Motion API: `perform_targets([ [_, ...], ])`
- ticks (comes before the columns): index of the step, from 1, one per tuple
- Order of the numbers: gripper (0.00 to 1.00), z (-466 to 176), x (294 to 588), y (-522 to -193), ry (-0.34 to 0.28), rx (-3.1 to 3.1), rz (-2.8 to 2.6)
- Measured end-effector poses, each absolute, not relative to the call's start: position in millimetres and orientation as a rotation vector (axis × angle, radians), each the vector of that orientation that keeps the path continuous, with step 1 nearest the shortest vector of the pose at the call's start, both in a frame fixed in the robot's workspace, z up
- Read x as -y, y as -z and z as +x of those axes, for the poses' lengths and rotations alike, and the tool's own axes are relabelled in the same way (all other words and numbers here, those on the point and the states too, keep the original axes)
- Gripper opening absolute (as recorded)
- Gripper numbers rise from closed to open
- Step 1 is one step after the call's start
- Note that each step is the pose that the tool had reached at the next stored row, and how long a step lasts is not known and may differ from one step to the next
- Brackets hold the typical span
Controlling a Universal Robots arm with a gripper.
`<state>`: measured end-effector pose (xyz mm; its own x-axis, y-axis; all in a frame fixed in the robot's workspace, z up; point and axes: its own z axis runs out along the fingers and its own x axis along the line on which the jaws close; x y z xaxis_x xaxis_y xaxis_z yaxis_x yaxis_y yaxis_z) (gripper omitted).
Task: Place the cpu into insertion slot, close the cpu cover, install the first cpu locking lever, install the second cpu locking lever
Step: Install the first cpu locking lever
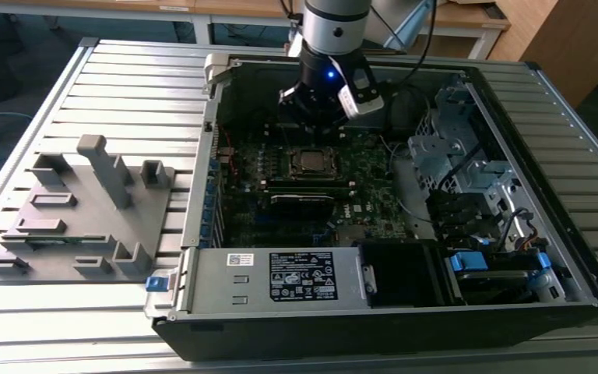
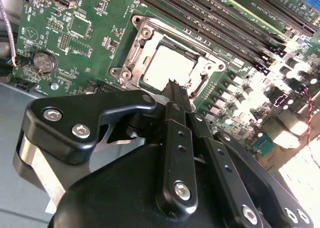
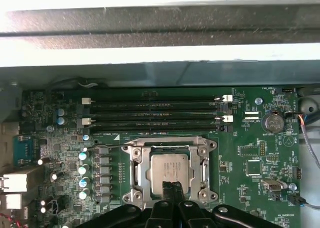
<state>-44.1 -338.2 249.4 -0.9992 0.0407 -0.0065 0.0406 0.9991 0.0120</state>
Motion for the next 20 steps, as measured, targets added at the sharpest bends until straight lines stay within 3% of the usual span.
perform_targets([
  [20,0.10,-59,338,-252,-0.019,-3.134,0.064],
])
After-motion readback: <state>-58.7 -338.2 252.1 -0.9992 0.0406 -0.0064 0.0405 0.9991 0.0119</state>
